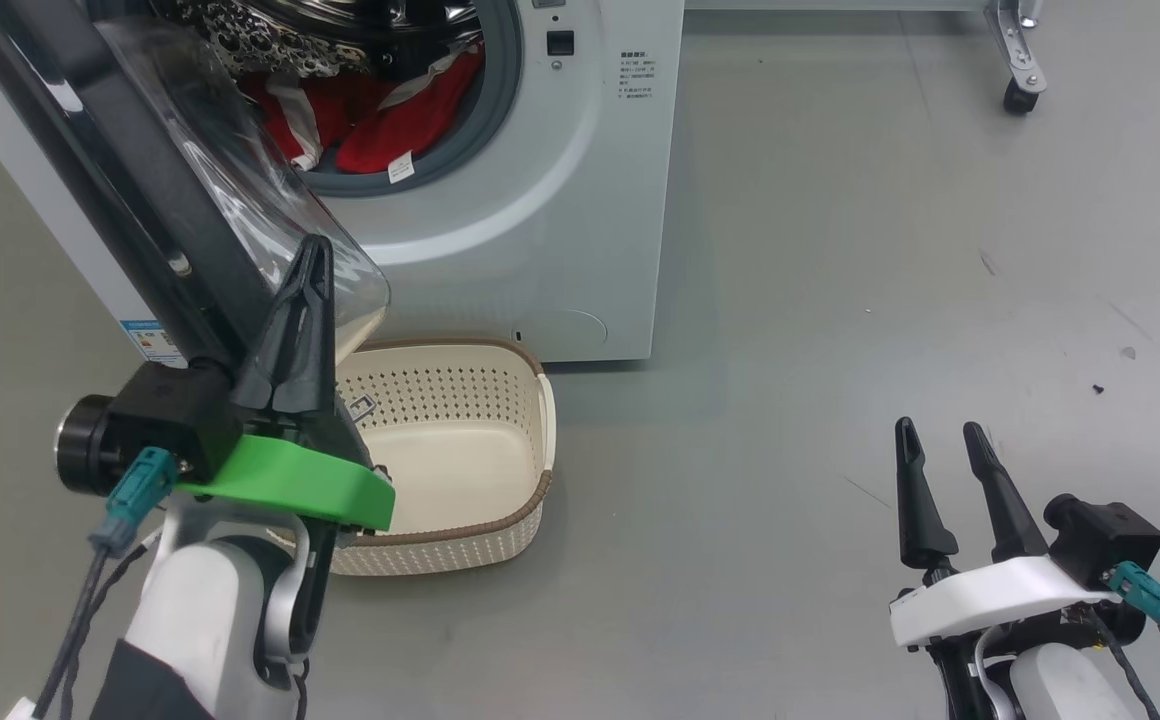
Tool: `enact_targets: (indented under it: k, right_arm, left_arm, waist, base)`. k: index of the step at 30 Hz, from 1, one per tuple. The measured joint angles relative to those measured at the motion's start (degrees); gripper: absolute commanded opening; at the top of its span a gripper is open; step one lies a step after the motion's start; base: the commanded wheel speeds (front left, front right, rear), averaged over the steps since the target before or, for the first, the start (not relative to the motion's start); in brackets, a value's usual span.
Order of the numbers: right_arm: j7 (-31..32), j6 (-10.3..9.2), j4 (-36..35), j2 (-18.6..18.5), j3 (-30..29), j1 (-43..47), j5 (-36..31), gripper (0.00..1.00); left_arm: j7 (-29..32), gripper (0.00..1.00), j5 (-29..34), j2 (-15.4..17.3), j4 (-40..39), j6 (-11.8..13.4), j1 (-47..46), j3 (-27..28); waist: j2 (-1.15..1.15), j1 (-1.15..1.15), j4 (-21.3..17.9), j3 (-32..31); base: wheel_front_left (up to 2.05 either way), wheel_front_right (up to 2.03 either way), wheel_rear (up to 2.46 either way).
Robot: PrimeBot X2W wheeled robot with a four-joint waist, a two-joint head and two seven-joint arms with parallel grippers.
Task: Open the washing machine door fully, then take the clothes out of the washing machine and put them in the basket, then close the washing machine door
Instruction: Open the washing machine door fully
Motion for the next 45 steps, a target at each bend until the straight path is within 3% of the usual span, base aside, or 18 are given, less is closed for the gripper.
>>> enact_targets:
  k: [9,18,31,45]
  right_arm:
    - [0.00,0.47,0.81,0.00,0.07,-0.01,-0.02,1.00]
    - [0.00,0.60,1.37,0.55,0.80,-0.08,-0.19,1.00]
    - [0.00,0.94,1.38,0.69,-0.01,-0.82,-0.35,1.00]
    - [0.00,1.01,1.79,0.78,-0.92,-0.82,-0.85,1.00]
  left_arm:
    - [3.86,0.00,-1.82,-0.43,2.91,-0.52,2.92,-3.26]
    - [6.26,0.00,-2.97,-0.49,5.99,-0.42,5.14,-3.02]
    - [6.32,0.00,-4.69,-0.60,9.22,1.16,5.19,-1.41]
    - [5.15,0.00,-6.00,-0.75,12.60,2.36,5.06,0.38]
  waist:
    - [0.00,0.00,-0.44,0.36]
    - [0.00,0.00,-1.50,0.78]
    - [0.00,0.00,-3.62,2.52]
    - [0.00,0.00,-2.87,2.95]
  base:
    - [0.00,0.00,0.00]
    - [0.00,0.00,0.00]
    - [0.00,0.00,0.00]
    - [0.00,0.00,0.00]
